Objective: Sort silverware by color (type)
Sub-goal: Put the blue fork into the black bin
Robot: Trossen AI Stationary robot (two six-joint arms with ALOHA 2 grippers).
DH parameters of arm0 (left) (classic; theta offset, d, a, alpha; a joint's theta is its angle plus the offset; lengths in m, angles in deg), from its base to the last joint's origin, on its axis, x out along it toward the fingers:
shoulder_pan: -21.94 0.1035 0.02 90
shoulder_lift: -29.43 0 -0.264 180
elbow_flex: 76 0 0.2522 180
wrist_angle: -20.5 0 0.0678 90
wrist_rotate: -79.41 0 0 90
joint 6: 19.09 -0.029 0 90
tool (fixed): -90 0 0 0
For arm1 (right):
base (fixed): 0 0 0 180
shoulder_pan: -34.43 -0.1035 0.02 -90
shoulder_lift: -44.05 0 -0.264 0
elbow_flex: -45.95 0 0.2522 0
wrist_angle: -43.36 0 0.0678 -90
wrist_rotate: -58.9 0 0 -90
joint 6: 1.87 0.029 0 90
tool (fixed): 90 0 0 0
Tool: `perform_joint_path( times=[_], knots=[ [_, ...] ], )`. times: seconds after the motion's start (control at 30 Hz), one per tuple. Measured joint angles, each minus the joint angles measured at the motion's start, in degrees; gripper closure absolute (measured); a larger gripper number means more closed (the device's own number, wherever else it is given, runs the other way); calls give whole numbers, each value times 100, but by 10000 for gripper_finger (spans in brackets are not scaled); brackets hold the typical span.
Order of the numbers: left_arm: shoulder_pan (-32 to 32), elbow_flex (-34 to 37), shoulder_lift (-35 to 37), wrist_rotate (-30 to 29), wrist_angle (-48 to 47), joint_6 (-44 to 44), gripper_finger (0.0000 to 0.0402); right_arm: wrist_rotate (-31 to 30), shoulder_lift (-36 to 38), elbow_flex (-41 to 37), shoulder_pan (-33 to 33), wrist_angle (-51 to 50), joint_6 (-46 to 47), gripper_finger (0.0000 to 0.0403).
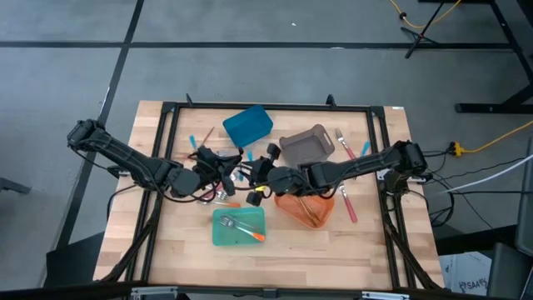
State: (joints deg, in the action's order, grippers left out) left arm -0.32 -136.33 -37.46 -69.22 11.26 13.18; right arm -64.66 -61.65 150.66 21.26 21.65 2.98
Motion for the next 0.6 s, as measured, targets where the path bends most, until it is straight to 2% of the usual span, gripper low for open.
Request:
perform_joint_path(
  times=[0.27, 0.6],
  knots=[
    [1, 0, 2, -32, -3, 2, 398, -453, 1, 0, 17, 32, 395, 288],
    [2, 0, 2, -36, 46, 21, 398, -408, 1, 0, 17, 62, 545, 288]
  ],
)
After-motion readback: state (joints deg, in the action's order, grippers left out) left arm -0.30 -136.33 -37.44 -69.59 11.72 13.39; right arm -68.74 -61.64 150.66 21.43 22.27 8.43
